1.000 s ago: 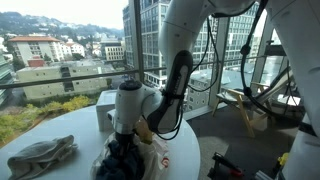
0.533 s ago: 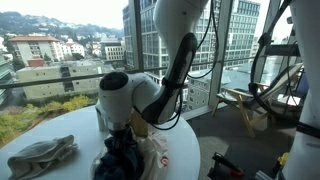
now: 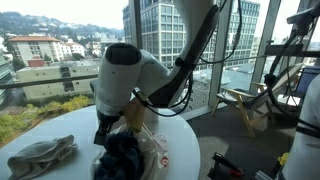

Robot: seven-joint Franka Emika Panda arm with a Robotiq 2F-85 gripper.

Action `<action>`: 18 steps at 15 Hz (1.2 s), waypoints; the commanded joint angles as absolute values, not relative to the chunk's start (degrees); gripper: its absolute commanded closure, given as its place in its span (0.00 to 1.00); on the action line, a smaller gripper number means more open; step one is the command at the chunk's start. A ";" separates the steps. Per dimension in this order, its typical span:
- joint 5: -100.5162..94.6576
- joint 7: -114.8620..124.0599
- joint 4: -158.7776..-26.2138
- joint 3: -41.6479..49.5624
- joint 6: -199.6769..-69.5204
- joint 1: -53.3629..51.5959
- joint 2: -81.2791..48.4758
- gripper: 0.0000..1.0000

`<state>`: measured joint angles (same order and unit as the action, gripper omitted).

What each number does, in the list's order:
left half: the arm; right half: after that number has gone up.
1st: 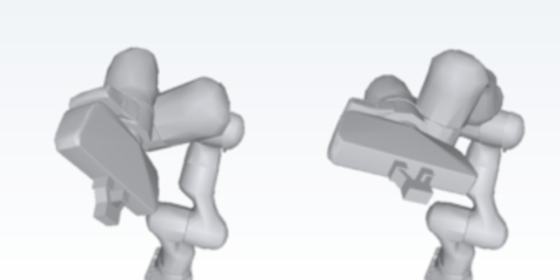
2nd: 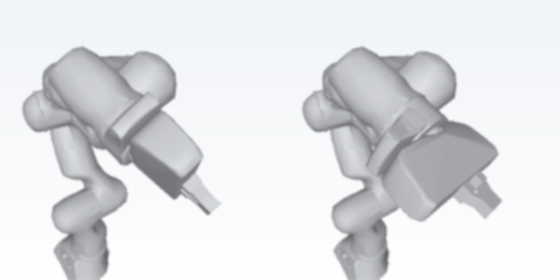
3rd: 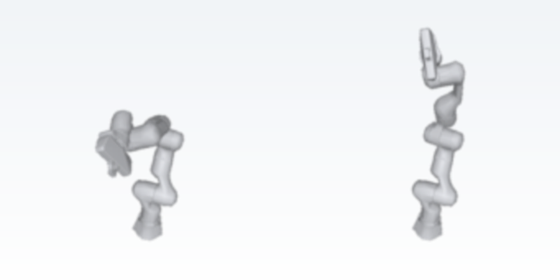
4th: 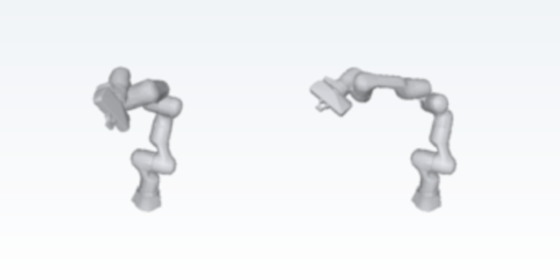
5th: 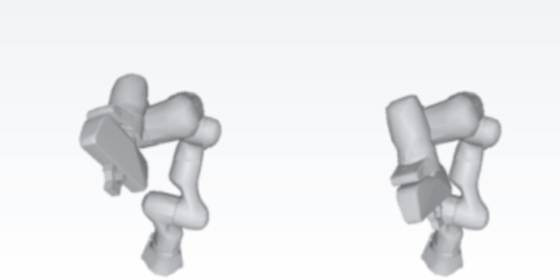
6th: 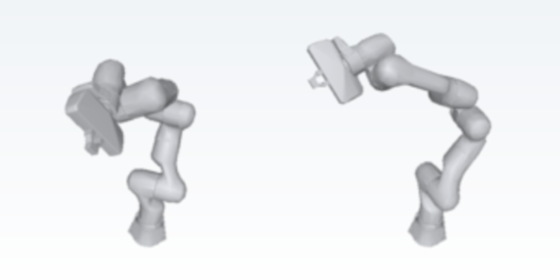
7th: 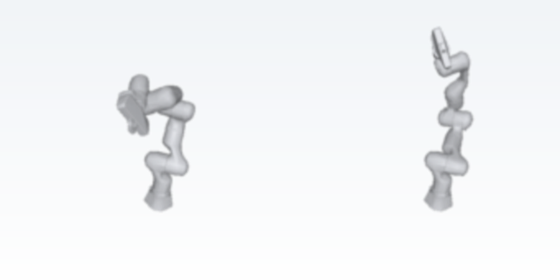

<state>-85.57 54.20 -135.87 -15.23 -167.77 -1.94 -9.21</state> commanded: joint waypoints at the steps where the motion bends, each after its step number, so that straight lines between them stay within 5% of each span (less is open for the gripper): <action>1: -85.37 55.76 -138.12 -15.53 -180.16 -0.96 -7.83 0.00; 8: -74.28 44.32 -139.44 -13.66 -196.92 -1.15 -21.53 0.00; 18: -95.98 58.07 -133.18 -16.78 -207.15 1.17 -33.61 0.00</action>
<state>-89.84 52.89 -135.97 -16.73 -203.08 1.30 -30.96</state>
